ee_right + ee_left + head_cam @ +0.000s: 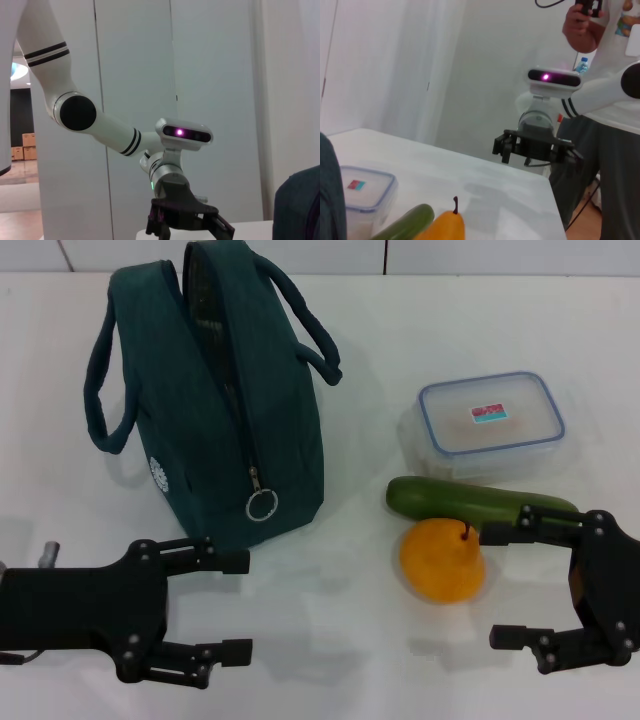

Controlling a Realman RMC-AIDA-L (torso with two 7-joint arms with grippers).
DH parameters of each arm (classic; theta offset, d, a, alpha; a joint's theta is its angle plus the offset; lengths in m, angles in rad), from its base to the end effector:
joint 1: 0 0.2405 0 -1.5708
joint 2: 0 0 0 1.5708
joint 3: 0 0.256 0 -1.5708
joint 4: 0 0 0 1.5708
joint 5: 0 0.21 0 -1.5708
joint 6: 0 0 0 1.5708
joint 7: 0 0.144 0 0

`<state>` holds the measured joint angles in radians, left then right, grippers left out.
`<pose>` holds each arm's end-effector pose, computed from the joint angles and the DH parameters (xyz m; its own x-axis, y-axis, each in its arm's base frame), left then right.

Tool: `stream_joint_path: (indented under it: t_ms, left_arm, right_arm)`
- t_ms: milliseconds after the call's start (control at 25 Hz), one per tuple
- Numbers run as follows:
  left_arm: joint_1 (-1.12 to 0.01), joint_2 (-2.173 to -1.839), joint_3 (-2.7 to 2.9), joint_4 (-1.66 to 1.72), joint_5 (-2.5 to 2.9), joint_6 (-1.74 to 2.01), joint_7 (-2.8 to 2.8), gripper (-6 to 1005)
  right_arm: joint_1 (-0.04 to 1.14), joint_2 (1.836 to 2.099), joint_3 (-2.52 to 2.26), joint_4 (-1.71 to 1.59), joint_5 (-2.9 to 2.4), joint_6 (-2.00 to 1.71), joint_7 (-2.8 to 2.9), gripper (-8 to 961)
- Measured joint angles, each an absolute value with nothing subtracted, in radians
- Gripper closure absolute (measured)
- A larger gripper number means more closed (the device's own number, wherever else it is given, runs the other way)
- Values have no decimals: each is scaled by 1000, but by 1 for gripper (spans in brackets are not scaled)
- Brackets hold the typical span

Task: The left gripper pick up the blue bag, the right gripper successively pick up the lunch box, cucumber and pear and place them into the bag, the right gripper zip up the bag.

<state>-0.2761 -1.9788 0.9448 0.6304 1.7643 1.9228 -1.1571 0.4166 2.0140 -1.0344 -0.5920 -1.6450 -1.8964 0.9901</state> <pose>-0.2920 0.2254 0.0223 0.7682 0.2489 0.5899 0.2600 -0.9632 0.0679 0.2423 0.2613 0.0027 0.7460 0.0054 -0.6659 -0.0031 -0.9999 -0.0117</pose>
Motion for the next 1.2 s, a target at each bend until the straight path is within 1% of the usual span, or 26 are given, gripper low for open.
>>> stream_joint_path:
  t_ms: [440,680,800,920,1080,1200]
  left_arm:
    - [-276,-1982,941,630,1772,1906,-1157,128]
    - [-268,-1987,719,654,1773,1897,-1154,130]
    - [-277,-1986,518,721,1772,1840,-1276,131]
    - [-309,-1970,435,779,1772,1751,-1432,132]
    - [-376,-1931,437,846,1786,1652,-1689,133]
    - [-433,-1921,440,934,1844,1623,-1895,134]
  right_arm:
    - [427,2014,-1028,-592,-1644,-1892,991,122]
    - [428,2013,-1028,-592,-1637,-1890,998,122]
    - [428,2012,-1027,-592,-1634,-1890,999,122]
    - [430,2011,-1025,-592,-1632,-1889,999,122]
    - [431,2010,-1012,-592,-1631,-1878,998,122]
    - [431,2009,-1001,-592,-1630,-1868,996,123]
